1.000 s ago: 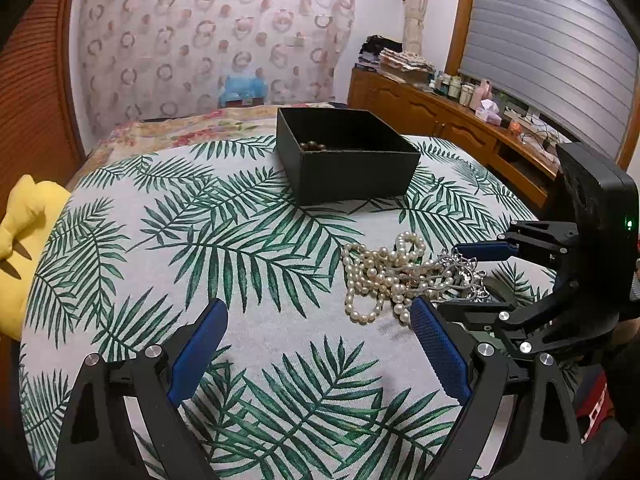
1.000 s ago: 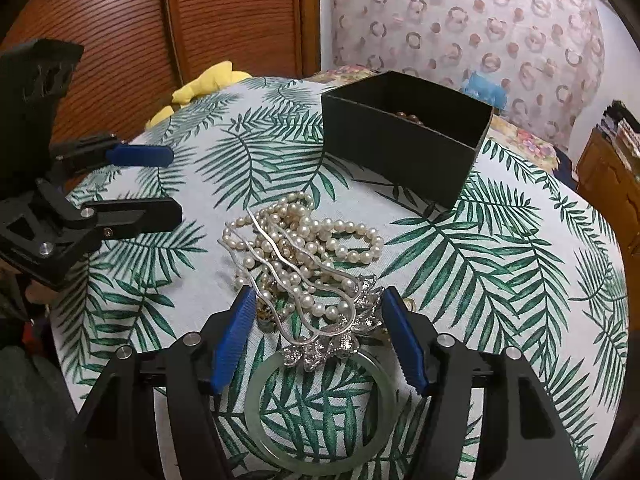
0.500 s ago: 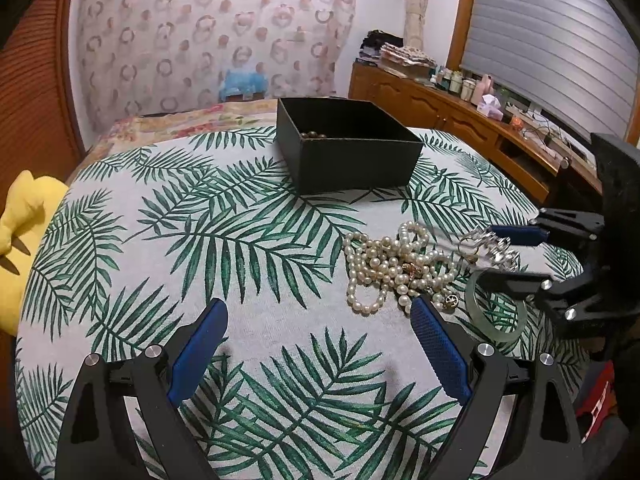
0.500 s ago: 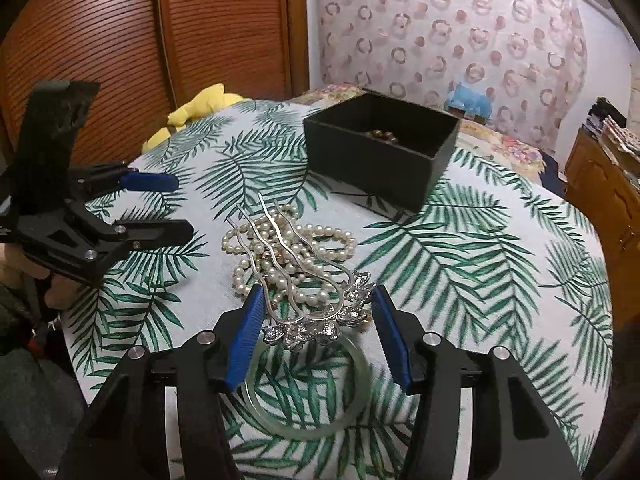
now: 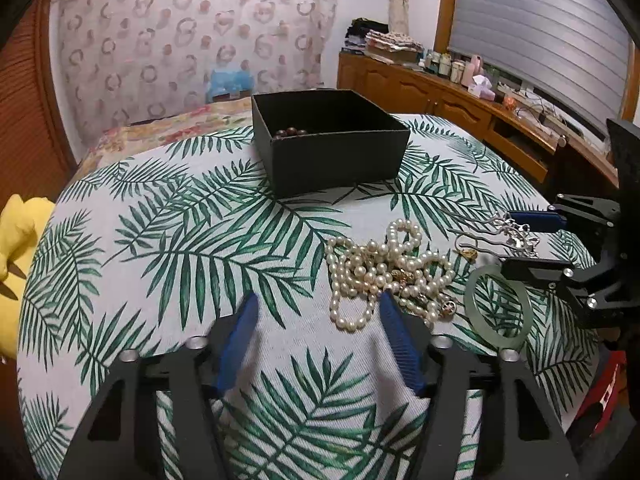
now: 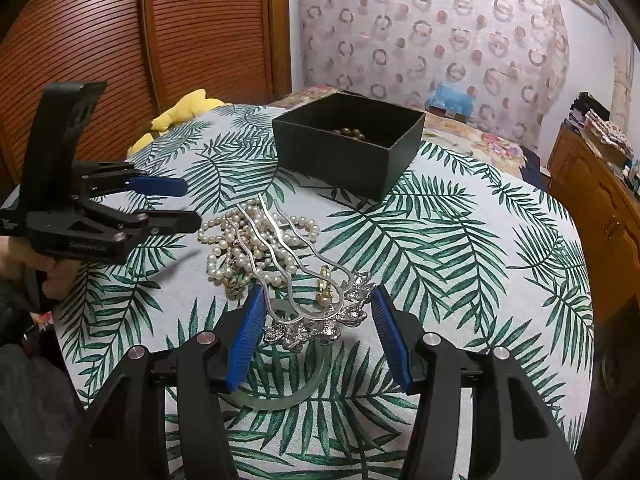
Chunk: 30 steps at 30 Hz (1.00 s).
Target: Organize jewelry
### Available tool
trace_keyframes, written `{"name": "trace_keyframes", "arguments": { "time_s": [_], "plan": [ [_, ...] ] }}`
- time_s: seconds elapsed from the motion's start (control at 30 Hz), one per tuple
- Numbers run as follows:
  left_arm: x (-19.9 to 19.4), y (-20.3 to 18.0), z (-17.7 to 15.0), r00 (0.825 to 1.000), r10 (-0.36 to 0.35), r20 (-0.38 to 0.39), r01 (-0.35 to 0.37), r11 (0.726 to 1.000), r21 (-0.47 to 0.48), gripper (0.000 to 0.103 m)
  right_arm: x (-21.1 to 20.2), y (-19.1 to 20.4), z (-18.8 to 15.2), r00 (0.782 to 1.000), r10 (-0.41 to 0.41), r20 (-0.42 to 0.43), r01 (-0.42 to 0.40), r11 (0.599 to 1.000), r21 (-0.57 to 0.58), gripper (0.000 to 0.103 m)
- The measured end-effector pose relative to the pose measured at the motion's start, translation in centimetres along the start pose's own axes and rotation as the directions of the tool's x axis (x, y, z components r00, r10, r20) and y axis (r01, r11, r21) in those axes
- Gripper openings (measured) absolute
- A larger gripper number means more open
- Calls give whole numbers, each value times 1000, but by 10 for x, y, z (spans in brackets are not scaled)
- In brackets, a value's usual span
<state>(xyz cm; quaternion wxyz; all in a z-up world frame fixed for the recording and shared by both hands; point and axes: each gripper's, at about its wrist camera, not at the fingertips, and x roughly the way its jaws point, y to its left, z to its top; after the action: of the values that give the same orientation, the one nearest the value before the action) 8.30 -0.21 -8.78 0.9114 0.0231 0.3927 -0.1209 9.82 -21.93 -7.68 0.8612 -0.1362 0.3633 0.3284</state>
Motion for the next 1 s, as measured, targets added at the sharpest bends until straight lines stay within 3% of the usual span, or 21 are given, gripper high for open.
{"name": "trace_keyframes", "arguments": {
  "time_s": [0.2,0.53,0.57,0.77,1.0],
  "plan": [
    [10,-6,6,1000,8,-23,-7,999,43,25,-2,1,1,1000,1,11,-1,1000,-6,57],
    [23,-12,6,998,27,-52,-22,995,92,11,-2,1,2,1000,2,13,-2,1000,-3,57],
    [23,-12,6,999,16,-52,-11,996,91,5,-2,2,2,1000,2,12,-2,1000,-3,57],
    [17,-12,7,999,16,-33,-13,996,92,4,0,2,0,1000,5,7,-5,1000,-1,57],
    [-16,-11,24,997,11,73,-15,998,64,4,0,4,3,1000,5,18,-5,1000,-3,57]
  ]
}}
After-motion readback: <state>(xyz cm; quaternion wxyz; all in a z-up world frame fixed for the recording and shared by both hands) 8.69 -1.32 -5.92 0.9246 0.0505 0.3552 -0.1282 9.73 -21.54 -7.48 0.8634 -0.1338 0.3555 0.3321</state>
